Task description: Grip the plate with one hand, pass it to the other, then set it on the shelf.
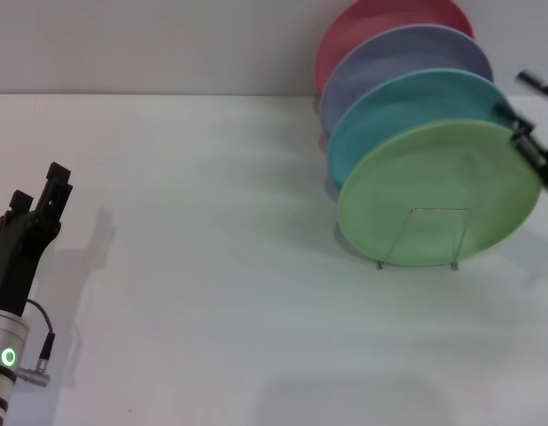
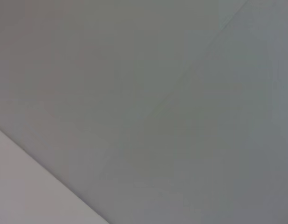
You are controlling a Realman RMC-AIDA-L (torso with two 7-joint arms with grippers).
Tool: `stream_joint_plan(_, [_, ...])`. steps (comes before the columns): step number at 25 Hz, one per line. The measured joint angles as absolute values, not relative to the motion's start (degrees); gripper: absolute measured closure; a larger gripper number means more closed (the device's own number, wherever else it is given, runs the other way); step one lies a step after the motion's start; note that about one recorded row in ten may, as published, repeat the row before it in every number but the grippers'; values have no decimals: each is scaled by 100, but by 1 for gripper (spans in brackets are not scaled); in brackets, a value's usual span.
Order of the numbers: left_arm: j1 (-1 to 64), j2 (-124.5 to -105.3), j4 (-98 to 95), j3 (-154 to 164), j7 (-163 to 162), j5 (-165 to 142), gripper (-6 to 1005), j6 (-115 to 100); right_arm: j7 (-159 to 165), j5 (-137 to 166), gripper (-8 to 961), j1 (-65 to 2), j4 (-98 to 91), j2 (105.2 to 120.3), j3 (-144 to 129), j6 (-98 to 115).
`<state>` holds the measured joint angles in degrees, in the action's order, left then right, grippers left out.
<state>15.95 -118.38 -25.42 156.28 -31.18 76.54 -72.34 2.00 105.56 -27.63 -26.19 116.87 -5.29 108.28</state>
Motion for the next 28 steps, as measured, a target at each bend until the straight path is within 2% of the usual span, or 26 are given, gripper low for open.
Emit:
stream_joint_plan(7, [1716, -11849, -2307, 15610, -2632, 7468, 136, -7603, 2322, 8392, 674, -2342, -2302, 11688, -527, 11201])
stream_joint_plan(15, [2004, -11859, -2183, 15566, -528, 6702, 137, -8104, 4392, 6866, 673, -1942, -1856, 11652, -421, 9362])
stream_joint_plan(17, [2116, -11836, -2047, 15391, -416, 6689, 137, -8066, 4401, 6754, 602, -1917, -1782, 11671, -322, 9188])
stream_joint_plan(18, [2151, -11834, -1936, 15232, -443, 6685, 137, -8070, 4243, 6601, 567, -1890, -1683, 11751, -59, 8969])
stream_joint_plan(19, [2151, -11834, -1936, 15232, -443, 6685, 137, -8070, 4243, 6601, 531, -1890, -1683, 11751, -59, 8969])
stream_joint_plan(20, [2171, -11833, -1841, 15084, -454, 6681, 137, -8082, 3999, 6523, 496, -1878, -1563, 11837, 256, 8838])
stream_joint_plan(26, [2192, -11827, -1743, 14833, -460, 6677, 137, -8096, 3515, 6493, 302, -1930, -1180, 11885, 751, 8548])
stream_joint_plan(28, [2205, -11823, -1653, 14824, -460, 6675, 137, -8154, 3473, 6488, 302, -2030, -1081, 11882, 882, 8275])
